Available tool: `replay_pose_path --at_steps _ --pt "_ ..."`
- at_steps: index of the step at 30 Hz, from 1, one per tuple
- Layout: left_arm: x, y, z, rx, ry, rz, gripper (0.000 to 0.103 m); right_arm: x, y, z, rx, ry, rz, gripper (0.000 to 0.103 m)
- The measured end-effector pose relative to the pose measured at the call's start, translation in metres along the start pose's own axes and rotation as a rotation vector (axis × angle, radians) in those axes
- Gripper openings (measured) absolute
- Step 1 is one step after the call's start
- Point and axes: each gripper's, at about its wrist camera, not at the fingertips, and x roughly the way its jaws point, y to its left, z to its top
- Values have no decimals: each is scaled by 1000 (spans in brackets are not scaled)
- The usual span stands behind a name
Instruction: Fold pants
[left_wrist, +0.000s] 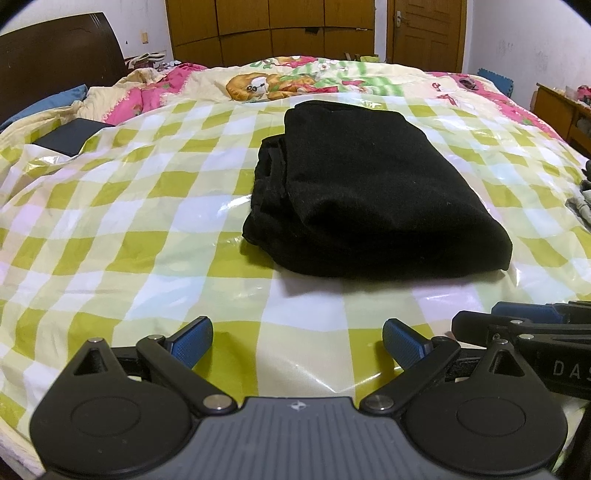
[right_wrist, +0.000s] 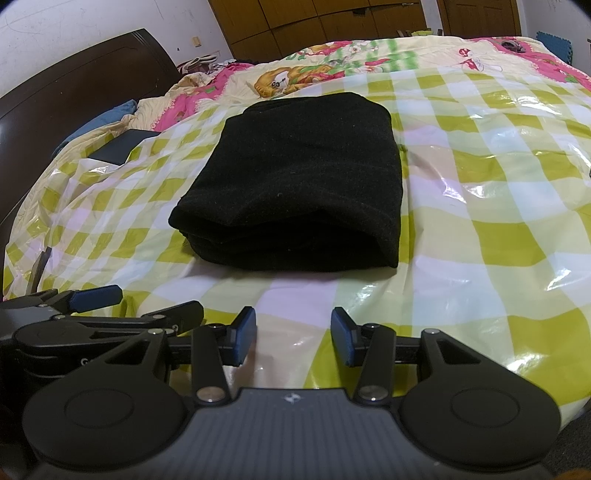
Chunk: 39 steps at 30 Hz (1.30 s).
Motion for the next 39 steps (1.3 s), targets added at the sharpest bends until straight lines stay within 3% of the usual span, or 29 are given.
replay_pose_path --at_steps 39 --pt "-2 0 3 -8 -18 2 103 0 1 -1 -7 1 -3 48"
